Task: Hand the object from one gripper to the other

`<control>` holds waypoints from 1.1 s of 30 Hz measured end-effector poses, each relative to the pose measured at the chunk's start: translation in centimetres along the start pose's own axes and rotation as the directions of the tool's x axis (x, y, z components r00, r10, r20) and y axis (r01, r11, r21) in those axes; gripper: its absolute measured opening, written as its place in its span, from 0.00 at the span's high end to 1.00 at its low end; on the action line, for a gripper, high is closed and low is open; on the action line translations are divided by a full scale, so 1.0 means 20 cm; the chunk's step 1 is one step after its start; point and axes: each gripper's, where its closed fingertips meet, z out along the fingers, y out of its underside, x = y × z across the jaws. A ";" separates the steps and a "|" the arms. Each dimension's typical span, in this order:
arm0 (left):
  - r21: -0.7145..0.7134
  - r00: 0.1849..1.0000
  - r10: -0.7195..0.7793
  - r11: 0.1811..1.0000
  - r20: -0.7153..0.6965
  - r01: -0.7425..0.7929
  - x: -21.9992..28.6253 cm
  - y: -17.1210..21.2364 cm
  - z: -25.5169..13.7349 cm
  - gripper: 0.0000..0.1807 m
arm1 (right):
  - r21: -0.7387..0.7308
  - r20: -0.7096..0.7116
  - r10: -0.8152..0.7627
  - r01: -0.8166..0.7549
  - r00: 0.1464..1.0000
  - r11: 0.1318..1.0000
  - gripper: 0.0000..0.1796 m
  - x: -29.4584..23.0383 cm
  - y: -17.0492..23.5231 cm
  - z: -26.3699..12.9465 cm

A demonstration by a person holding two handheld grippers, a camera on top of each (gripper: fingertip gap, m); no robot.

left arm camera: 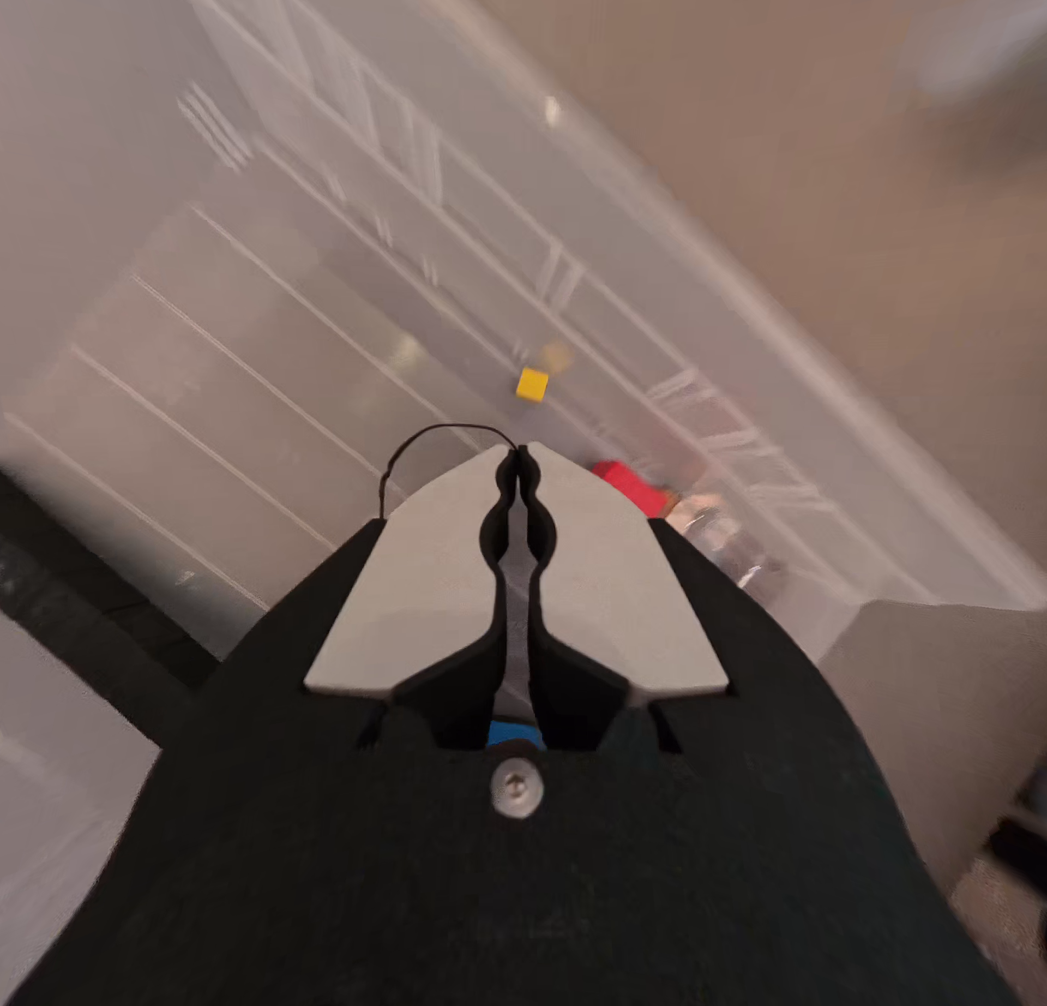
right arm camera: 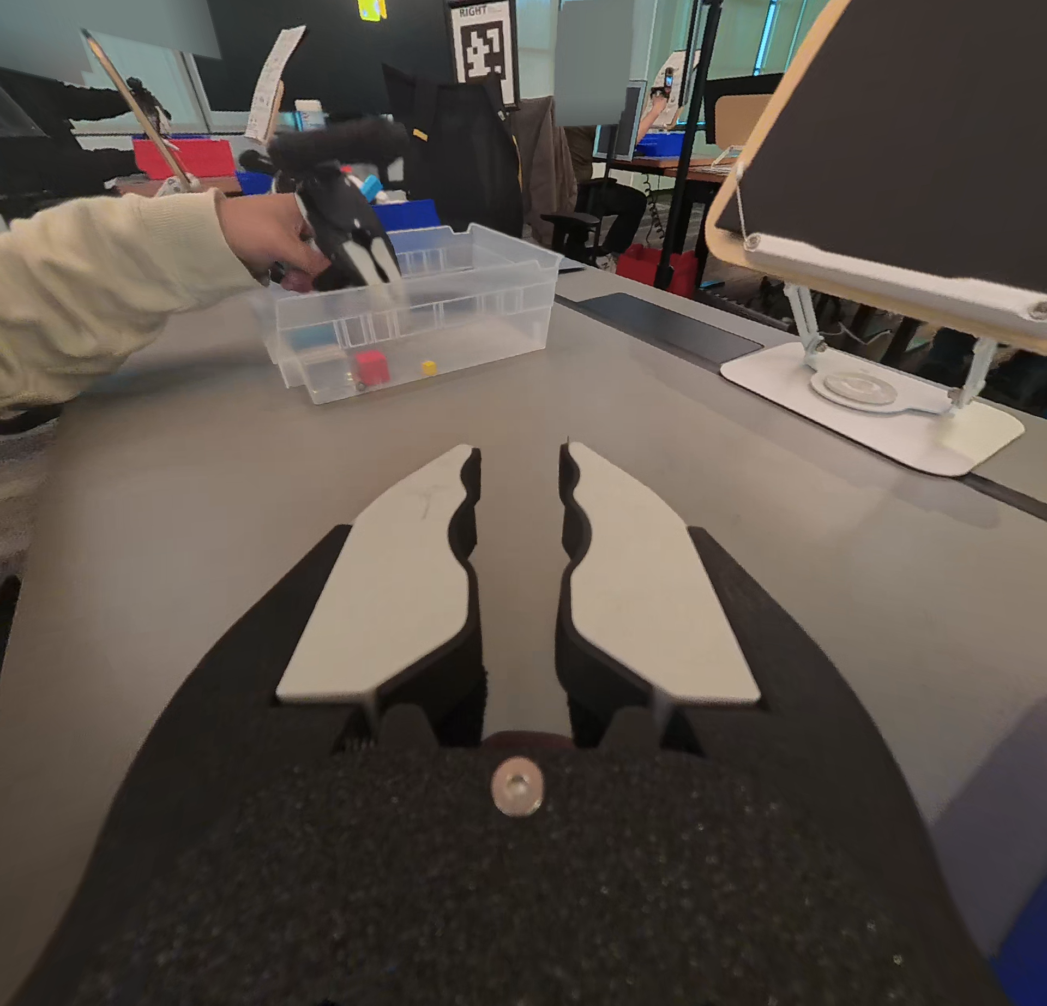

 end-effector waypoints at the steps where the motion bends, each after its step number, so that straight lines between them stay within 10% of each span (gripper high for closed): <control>1: 0.094 0.998 -0.049 0.994 -0.026 0.052 0.01 -0.07 -0.07 1.00 | -0.009 0.014 -0.008 0.008 1.000 1.000 0.86 0.00 -0.02 0.02; 7: 0.619 0.906 -0.169 0.680 -0.388 0.392 0.24 -0.65 -0.61 1.00 | -0.016 0.173 -0.202 0.208 0.964 0.978 0.83 -0.07 -0.24 0.24; 13: 0.411 0.466 -0.031 0.422 -0.884 0.808 0.70 -1.00 -0.71 1.00 | 0.024 0.157 -0.411 0.413 0.898 0.911 0.80 -0.07 -0.38 0.47; 18: 0.112 0.124 0.004 0.452 -0.992 0.885 1.02 -1.10 -0.53 1.00 | 0.061 0.238 -0.324 0.318 0.916 0.946 0.80 -0.21 -0.42 0.47; 33: 0.072 0.101 -0.020 0.569 -0.995 0.819 1.23 -1.16 -0.40 1.00 | 0.108 0.312 -0.159 0.131 0.937 0.985 0.90 -0.11 -0.50 0.34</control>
